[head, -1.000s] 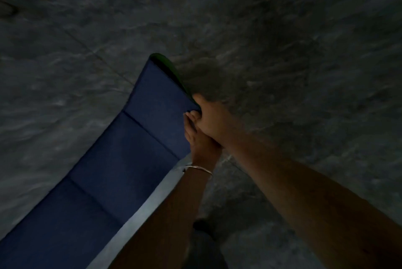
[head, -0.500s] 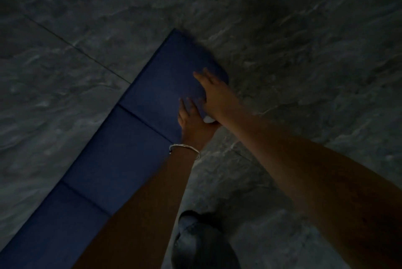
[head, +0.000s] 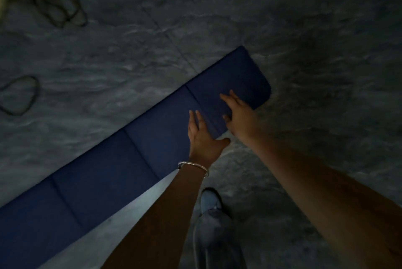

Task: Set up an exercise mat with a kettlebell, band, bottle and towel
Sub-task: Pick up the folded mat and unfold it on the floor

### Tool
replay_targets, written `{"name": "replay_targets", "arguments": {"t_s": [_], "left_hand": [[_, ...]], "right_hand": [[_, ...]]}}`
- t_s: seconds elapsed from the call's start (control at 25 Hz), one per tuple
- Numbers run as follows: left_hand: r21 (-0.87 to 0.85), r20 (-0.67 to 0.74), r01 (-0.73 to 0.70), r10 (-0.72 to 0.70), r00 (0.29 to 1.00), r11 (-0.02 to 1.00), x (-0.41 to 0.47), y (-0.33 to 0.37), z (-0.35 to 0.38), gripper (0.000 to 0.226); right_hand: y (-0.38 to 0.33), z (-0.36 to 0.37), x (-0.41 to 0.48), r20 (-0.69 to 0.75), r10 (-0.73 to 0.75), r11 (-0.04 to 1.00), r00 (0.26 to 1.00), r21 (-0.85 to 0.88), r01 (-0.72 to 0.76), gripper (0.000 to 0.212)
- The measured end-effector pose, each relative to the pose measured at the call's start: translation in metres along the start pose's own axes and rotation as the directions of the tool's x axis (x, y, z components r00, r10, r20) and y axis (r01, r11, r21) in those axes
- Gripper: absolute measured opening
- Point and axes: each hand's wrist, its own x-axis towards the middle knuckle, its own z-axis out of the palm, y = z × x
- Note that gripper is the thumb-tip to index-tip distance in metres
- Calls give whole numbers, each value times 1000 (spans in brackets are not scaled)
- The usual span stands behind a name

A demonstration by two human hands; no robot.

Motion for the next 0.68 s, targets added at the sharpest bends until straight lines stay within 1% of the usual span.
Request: {"name": "replay_targets", "arguments": {"t_s": [0.2, 0.36, 0.48, 0.6, 0.68], "left_hand": [[-49, -128, 80, -86, 988, 996, -76, -107, -95, 113], [-47, -198, 147, -154, 968, 988, -134, -229, -156, 112], [-57, -235, 148, -158, 959, 987, -170, -321, -190, 112], [-41, -244, 157, -162, 956, 987, -194, -391, -207, 112], [-66, -242, 166, -178, 954, 984, -207, -433, -215, 112]], "right_hand": [[-100, 77, -68, 87, -124, 992, 989, -25, 126, 61], [-172, 172, -127, 166, -188, 978, 968, -55, 200, 61], [-217, 252, -158, 200, -230, 966, 953, -74, 248, 61], [-250, 313, -175, 183, -251, 959, 950, -83, 270, 62], [-272, 348, -187, 194, -268, 955, 944, -74, 286, 62]]}}
